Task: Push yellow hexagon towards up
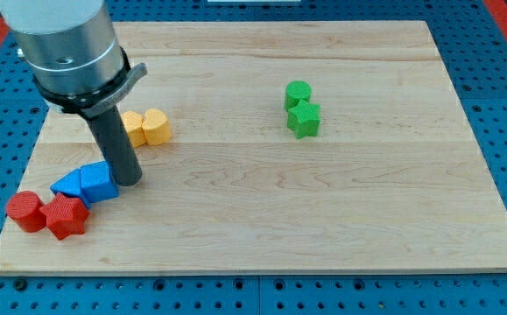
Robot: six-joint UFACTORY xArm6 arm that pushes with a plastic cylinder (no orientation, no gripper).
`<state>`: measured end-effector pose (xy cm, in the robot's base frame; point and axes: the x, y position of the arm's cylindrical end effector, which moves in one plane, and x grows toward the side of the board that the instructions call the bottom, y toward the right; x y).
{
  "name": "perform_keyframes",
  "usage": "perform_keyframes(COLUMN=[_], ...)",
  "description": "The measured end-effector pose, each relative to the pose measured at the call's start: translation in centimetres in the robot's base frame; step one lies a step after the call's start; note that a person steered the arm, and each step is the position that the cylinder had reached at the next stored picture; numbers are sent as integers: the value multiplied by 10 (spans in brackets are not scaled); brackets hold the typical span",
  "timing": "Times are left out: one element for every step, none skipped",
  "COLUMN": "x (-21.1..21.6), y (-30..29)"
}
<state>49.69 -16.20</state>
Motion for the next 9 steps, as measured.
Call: perform_keyframes(x=[-15, -22, -25, -25, -36, -66, -81, -119, -173], y=[-29, -61, -30, -10, -1, -14, 3, 5, 3])
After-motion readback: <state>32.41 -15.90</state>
